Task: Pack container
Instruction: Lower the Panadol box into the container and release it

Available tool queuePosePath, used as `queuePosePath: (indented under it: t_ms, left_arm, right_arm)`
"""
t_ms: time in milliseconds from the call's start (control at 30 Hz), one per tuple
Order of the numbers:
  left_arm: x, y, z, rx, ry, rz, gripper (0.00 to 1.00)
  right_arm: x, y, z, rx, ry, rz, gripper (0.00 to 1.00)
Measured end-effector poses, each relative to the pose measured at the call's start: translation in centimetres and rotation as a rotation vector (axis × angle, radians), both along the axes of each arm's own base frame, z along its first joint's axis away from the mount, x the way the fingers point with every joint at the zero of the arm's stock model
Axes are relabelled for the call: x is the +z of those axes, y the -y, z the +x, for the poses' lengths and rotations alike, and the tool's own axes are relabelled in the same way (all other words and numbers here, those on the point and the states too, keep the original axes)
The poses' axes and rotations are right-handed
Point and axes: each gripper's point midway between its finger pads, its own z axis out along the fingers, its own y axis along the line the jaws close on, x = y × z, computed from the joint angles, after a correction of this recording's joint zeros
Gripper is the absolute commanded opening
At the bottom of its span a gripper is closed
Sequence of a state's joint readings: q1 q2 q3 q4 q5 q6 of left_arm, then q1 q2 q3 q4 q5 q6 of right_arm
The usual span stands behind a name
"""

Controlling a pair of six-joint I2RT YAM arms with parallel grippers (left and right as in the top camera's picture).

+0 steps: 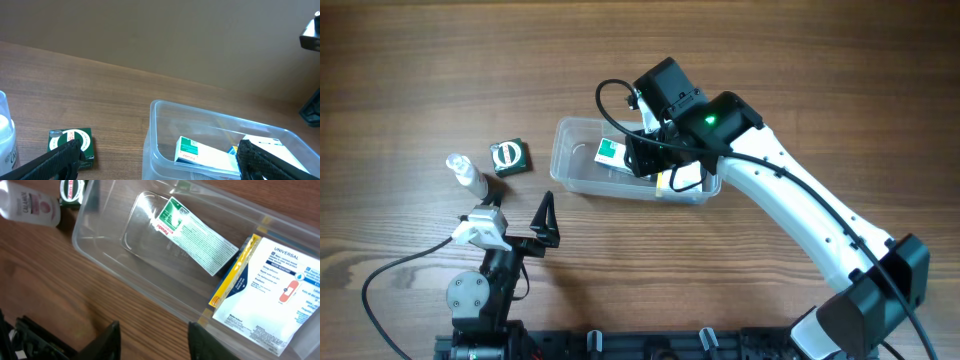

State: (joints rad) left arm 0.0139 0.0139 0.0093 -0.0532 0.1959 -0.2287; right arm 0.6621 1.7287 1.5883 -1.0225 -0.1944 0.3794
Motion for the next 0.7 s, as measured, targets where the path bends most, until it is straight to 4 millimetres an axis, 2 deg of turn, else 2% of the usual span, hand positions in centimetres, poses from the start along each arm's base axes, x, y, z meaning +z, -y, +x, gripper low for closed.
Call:
queuePosePath:
  t_ms: [133, 467, 600, 700]
  left_arm:
    - [0.0, 0.0, 0.0, 0.000, 0.000, 0.000, 1.00]
    - [0.0, 0.0, 0.0, 0.000, 0.000, 0.000, 1.00]
    - [0.0, 0.0, 0.0, 0.000, 0.000, 0.000, 1.00]
    - [0.0, 0.0, 0.0, 0.000, 0.000, 0.000, 1.00]
  right_arm:
    - [-2.1, -0.3, 0.5, -0.003, -0.031, -0.030, 0.31]
    - [-9.2, -0.8, 1.6, 0.021, -0.121, -0.134, 0.28]
    - [-11.0, -0.8, 1.6, 0.035, -0.146, -0.159, 0.28]
    - [-11.5, -0.9, 1.8, 0.041, -0.145, -0.161, 0.28]
